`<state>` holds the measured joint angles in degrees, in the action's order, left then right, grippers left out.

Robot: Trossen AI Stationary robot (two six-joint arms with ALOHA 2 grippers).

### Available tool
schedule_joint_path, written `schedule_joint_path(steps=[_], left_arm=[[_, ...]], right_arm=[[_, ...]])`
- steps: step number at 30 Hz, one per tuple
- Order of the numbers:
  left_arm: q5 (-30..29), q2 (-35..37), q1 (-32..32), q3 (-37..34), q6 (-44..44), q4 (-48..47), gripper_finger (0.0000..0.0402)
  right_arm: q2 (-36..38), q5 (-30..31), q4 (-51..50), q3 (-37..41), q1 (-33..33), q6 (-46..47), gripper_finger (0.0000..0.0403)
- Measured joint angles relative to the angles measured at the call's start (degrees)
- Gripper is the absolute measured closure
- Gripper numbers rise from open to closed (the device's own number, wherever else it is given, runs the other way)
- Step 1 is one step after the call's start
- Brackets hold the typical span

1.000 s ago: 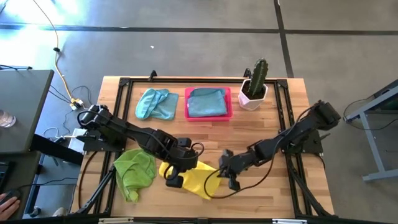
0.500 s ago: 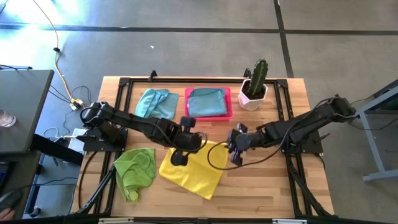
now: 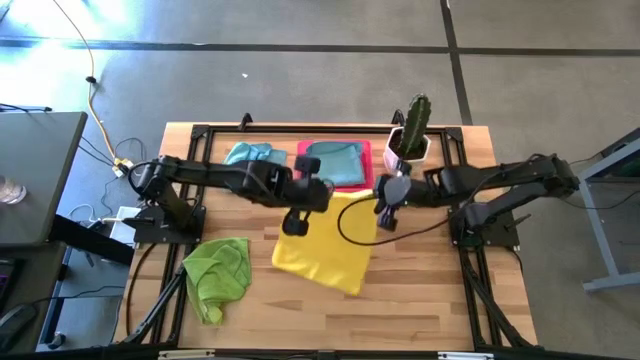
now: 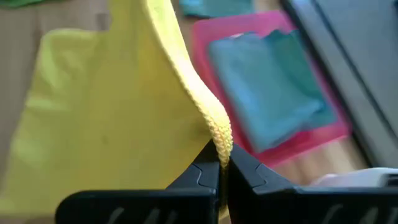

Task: Fold microfiber towels
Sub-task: Fold the yellow microfiber cloth

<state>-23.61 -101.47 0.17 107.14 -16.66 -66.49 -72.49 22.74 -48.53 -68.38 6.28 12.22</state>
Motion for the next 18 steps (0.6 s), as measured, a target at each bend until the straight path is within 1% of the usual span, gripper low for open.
schedule_joint_path(steps=[3,7,13,18], left_arm=[[-0.28,0.03,2.28,1.33,-3.79,-0.03,0.0401],[-2.27,0.0,4.78,3.58,-5.27,-0.08,0.0401],[-7.26,0.0,6.9,7.74,-12.97,-0.07,0.0401],[-10.68,-0.04,7.76,10.95,-17.54,0.49,0.0401]], right_arm=[[-0.11,0.71,-4.95,-3.77,-2.26,-2.78,0.0403],[-0.29,3.0,-6.65,-7.41,-5.29,-7.44,0.0403],[-0.33,4.03,-6.54,-11.16,-9.95,-15.75,0.0403],[-0.33,7.12,-6.43,-13.97,-12.52,-23.82,0.0403]])
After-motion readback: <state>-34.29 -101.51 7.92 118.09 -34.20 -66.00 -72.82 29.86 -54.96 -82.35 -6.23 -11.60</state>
